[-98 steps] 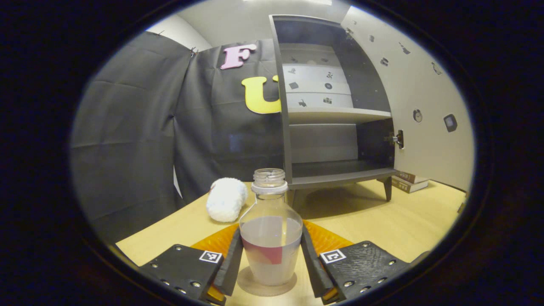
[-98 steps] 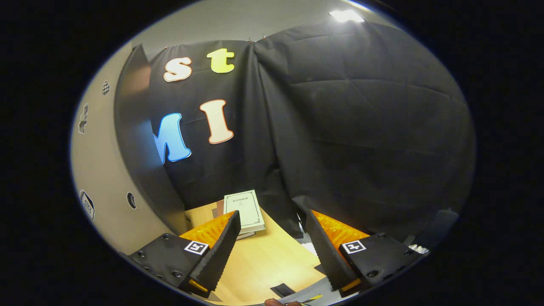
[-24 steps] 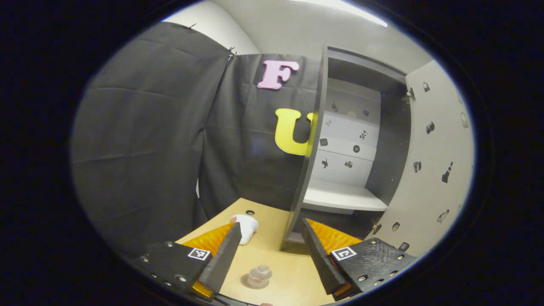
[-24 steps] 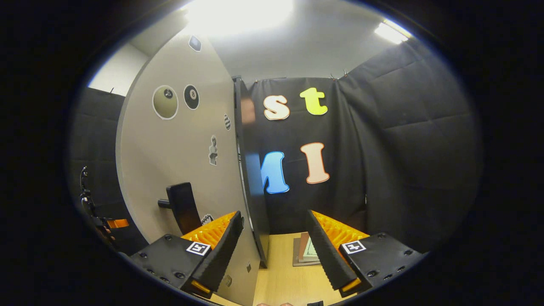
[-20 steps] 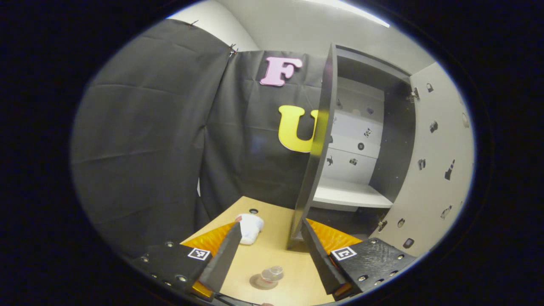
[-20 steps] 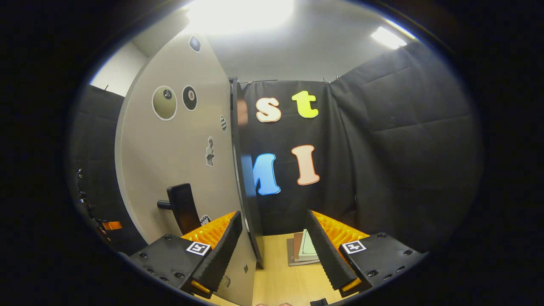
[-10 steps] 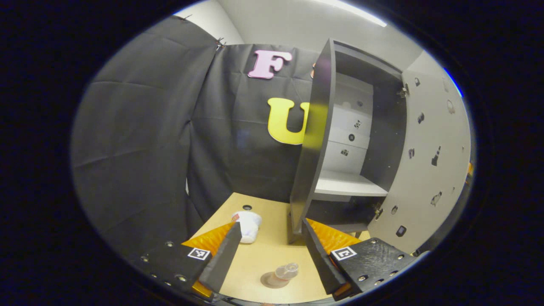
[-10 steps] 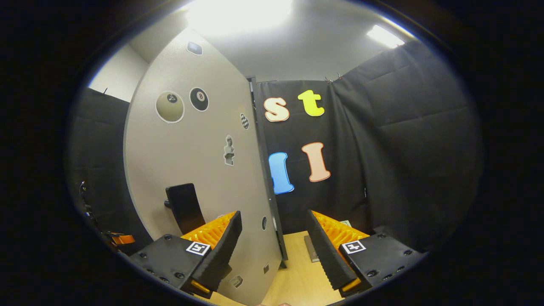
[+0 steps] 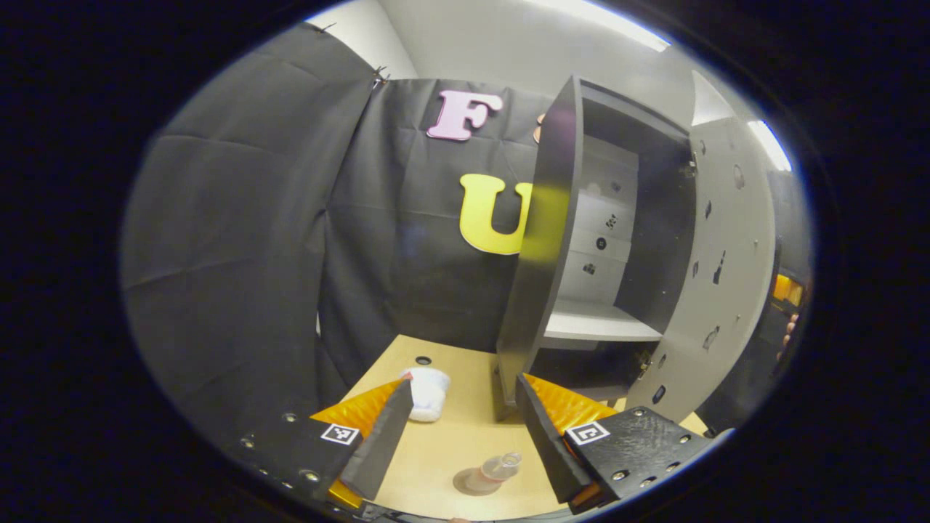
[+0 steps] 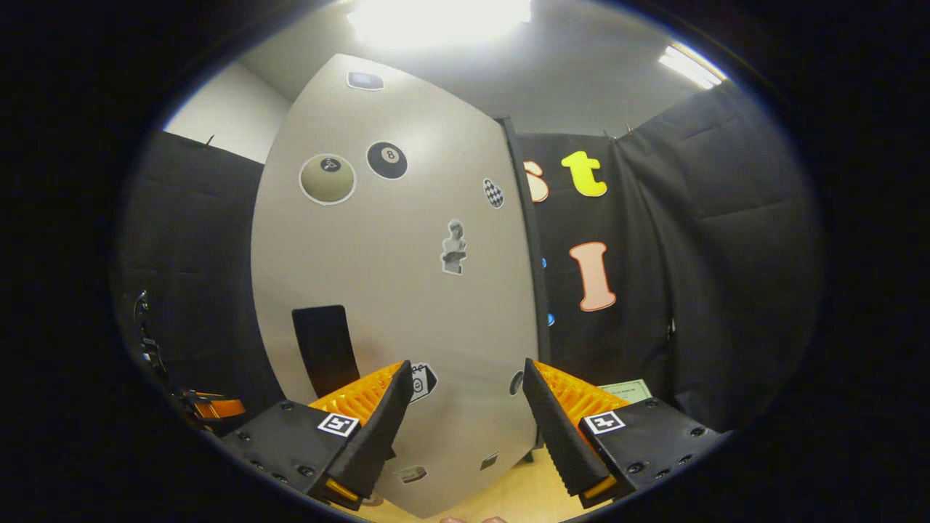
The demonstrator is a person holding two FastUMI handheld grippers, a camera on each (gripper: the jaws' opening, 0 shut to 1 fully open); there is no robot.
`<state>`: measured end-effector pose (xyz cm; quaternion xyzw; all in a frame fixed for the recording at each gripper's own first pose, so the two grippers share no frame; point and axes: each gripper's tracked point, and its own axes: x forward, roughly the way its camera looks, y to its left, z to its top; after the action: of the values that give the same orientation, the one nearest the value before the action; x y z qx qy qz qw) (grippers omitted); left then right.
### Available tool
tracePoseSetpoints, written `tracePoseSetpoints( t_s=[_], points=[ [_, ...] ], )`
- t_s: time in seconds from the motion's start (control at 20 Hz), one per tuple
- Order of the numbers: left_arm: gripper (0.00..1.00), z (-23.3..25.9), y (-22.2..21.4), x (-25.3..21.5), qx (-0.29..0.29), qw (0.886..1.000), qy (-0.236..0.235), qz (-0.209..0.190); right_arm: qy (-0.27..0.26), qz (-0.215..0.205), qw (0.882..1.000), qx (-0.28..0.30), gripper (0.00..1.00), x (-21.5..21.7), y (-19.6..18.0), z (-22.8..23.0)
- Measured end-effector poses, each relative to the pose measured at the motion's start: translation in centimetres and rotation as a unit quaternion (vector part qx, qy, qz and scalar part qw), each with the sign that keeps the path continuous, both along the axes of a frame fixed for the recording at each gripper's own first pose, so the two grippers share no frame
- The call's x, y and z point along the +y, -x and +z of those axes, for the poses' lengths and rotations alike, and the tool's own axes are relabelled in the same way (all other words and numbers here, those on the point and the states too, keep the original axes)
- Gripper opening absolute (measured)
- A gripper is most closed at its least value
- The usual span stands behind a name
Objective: Open the cabinet door with the right hand, grasp the bottle in the cabinet with the left hand and place it on the coaster, then close the cabinet door with the right hand.
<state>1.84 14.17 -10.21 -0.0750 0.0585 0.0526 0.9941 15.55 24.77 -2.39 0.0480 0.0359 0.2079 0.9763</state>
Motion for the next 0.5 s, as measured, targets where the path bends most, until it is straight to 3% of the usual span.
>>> tracePoseSetpoints(
  t_s=[0.15, 0.4, 0.5],
  points=[
    [0.88, 0.0, 0.4, 1.0, 0.001, 1.000, -0.009, 0.005, 0.016, 0.022, 1.000, 0.001, 0.97, 2.1, -0.8, -0.7],
    [0.86, -1.1, 0.6, 0.9, 0.011, 1.000, -0.009, -0.002, -0.040, 0.075, 0.993, 0.079, 0.97, 7.5, -0.6, -2.6],
    [0.88, -1.9, 0.6, 0.3, 0.014, 1.000, 0.001, -0.009, -0.025, 0.069, 0.993, 0.093, 0.97, 7.3, -1.1, -3.2]
  ],
)
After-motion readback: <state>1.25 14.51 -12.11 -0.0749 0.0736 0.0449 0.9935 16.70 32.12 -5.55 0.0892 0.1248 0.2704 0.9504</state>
